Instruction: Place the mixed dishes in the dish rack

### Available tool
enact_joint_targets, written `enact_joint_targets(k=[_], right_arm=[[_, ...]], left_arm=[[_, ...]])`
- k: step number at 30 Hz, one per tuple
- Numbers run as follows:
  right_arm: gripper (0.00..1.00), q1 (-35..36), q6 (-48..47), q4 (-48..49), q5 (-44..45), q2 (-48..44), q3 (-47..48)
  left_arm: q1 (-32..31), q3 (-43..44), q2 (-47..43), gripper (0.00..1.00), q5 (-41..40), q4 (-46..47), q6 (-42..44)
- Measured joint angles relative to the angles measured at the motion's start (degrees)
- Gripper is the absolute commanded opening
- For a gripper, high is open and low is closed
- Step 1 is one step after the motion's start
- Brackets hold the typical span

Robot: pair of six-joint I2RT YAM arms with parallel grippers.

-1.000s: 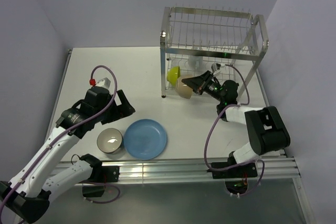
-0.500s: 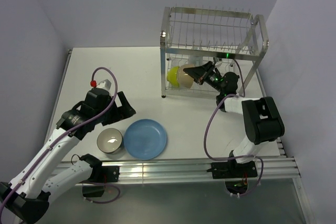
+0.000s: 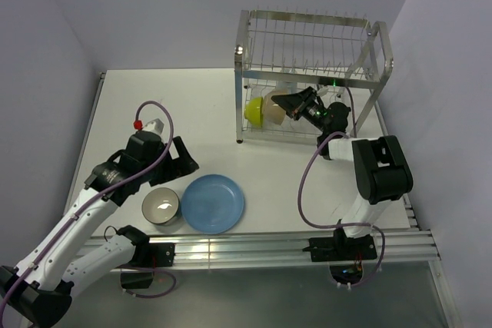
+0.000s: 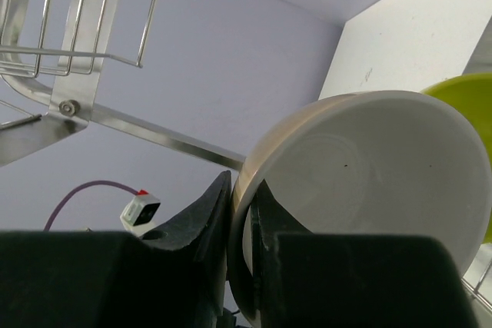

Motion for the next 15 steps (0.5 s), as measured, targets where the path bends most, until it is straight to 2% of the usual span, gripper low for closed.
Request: enact_joint_targets(k=[15], right_arm=[[0.00,-1.4,-4.4,-1.9,2.1,4.6,2.6]], left_arm=[[0.0,-0.9,0.0,0.99,1.1,0.8,0.1]])
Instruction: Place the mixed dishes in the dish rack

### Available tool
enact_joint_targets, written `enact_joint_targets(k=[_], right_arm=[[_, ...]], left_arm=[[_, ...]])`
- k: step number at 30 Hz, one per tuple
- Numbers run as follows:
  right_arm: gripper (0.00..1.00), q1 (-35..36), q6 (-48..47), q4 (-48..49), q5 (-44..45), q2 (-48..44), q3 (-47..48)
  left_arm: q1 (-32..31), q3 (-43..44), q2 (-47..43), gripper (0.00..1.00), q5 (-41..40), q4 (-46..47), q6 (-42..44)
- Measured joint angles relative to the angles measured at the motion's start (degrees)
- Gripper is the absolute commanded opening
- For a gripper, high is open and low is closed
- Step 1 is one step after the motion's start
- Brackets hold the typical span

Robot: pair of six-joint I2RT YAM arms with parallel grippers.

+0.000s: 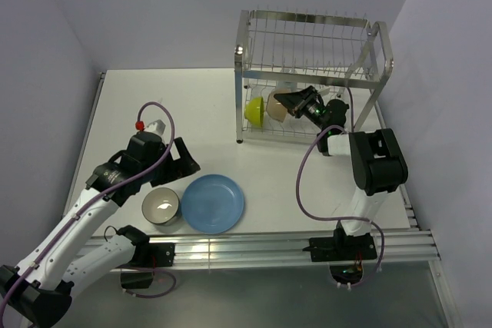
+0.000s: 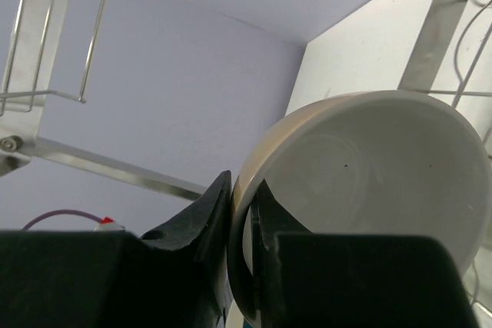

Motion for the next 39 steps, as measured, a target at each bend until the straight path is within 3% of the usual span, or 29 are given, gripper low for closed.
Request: enact_joint_targets(k=[14,39], right_arm=[[0.00,0.8,-2.4,-0.6,5.2,4.4,1.1],[0.00,2.3,-3.0,-1.2,5.4,9.5,5.2]], left_arm=[[0.0,-0.9,0.6,0.99,0.9,1.3,0.0],[0.0,-0.9,0.7,0.99,1.9,1.9,0.0]])
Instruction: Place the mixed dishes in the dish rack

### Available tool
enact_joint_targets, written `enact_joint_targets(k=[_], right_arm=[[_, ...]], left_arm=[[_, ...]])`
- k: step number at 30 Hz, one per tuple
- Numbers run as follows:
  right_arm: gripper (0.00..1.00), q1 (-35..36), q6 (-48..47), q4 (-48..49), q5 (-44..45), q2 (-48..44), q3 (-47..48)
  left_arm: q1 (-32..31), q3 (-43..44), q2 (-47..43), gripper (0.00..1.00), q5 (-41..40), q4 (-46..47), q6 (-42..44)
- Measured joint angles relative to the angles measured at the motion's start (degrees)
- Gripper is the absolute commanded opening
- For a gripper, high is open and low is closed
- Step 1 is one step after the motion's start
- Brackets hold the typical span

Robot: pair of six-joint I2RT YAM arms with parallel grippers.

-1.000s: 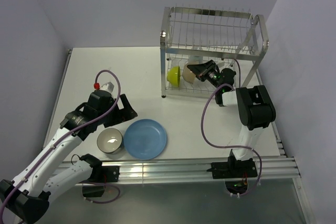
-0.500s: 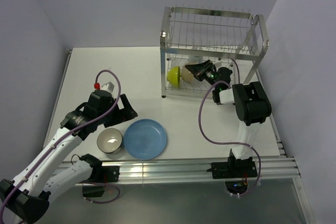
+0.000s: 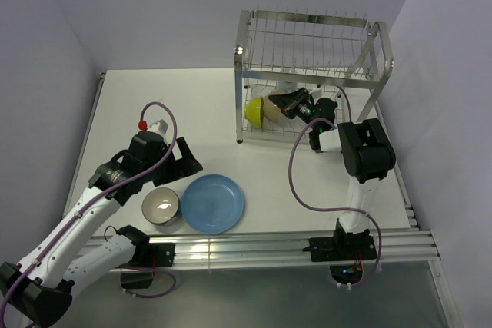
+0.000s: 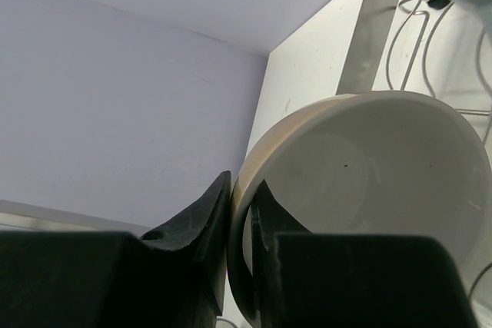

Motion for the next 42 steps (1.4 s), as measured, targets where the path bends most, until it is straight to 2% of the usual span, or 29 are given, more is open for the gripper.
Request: enact_joint_targets(k=[17,25,31,39,42], right_arm=[[0.00,1.5,-2.1,2.5,1.6,-0.4,-3.4],[0.00,1.0,-4.8,0.8,2.6,-2.2,-5.3],[0.18,1.0,-7.3,-2.0,2.9,-3.6,-5.6],[0.50,1.0,-10.2,-6.0,2.6,-4.9,-5.9],[0.53,1.0,-11.0,-7.0,2.2,-5.8,-6.6]], left_arm=[[0.0,-0.1,-1.2,0.99,0.6,0.1,-0.2],[0.0,-0.2,-2.1,0.99,0.6,-0.1,-0.2],[0.0,-0.2,-2.5,0.99,0.7,-0.2,-0.2],[0.0,-0.4,-3.1,0.99,1.0,-0.5,-0.6],[0.0,-0.4,-3.1,0.99,1.0,-0.9,-0.7]])
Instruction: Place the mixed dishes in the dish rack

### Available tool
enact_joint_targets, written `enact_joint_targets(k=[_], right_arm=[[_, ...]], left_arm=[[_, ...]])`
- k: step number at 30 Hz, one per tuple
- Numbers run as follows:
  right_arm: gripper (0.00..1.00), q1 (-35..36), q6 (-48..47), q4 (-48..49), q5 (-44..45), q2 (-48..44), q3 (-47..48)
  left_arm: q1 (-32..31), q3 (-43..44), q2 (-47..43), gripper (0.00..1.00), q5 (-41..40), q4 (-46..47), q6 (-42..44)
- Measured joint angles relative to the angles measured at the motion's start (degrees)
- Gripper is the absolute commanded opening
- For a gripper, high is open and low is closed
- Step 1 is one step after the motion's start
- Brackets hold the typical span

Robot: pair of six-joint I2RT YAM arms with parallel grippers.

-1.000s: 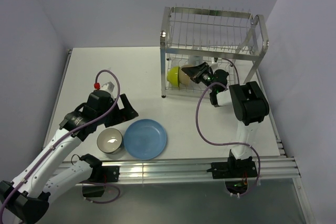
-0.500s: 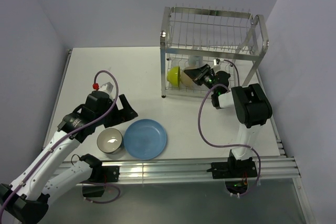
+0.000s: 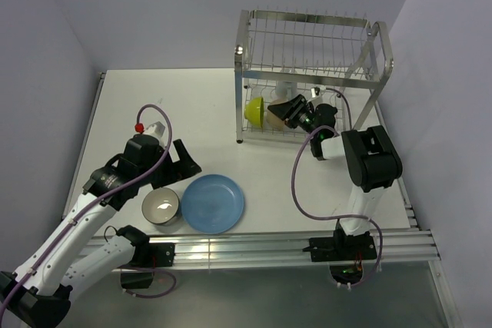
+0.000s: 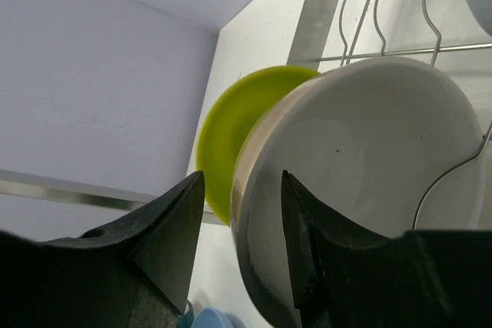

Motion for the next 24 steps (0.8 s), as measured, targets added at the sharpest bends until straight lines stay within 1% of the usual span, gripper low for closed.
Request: enact_joint_targets(k=[4,8,16,24], right_arm=[[0.56,0.0,-1.2,-1.6,0.0,-2.0,-0.8],[0.57,0.0,-3.1,-4.4,1.3,-4.9,-2.2],[0.58,0.0,-8.0,-13.4,4.9,-13.1,-4.7],[0.59,-0.1,-10.2,-18.4,6.7,-18.2,-8.0]], left_arm=[[0.0,0.0,0.0,0.99,-0.6,-0.4,-0.1],[0.0,0.1,0.1,0.99,-1.9,-1.9,-0.2],[0.0,1.8,1.1,0.99,-9.4,-6.9,-2.6],[0.0,3.0,7.1,0.99,-18.3,-12.8,-6.1]])
